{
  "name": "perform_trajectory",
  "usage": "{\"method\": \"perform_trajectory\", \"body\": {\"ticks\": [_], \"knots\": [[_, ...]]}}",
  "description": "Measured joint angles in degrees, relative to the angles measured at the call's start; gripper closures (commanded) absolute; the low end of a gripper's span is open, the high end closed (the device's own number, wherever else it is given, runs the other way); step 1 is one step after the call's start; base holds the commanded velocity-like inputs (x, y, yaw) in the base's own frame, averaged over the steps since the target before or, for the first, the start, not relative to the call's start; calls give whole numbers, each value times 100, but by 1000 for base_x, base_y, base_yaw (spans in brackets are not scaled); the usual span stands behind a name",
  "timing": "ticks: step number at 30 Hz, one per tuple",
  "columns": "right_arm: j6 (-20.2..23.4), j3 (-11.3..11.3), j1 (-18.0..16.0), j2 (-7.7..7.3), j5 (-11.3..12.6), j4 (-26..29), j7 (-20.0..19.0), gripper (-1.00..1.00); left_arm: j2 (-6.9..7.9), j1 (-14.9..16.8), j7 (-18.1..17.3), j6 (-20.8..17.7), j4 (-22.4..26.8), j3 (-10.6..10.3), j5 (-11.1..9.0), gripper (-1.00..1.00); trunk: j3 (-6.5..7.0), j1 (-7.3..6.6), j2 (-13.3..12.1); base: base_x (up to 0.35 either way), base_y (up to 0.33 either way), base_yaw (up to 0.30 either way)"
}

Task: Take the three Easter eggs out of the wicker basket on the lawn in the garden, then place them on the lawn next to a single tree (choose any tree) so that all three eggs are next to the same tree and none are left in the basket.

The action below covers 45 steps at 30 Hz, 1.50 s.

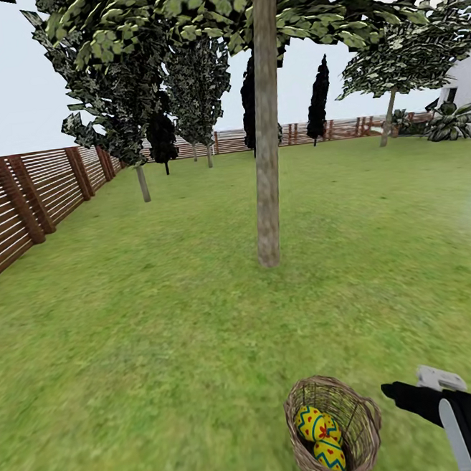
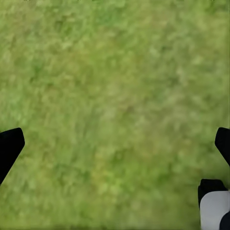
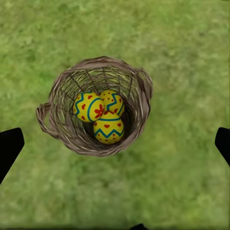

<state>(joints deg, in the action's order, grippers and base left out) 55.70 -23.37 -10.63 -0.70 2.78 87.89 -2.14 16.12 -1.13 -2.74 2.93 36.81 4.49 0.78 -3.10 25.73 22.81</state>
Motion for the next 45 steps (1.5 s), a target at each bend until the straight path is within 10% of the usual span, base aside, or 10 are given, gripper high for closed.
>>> {"method": "perform_trajectory", "body": {"ticks": [22,45], "knots": [[-27,644,-6,52,-21,-41,2,-100,-1,-1,9,-1,-10,-9,0,-100,0,0,0,96,0,0],[14,667,-48,42,-7,-489,8,-100,-1,0,17,4,-25,-12,7,-100,0,0,0,65,-31,0]]}}
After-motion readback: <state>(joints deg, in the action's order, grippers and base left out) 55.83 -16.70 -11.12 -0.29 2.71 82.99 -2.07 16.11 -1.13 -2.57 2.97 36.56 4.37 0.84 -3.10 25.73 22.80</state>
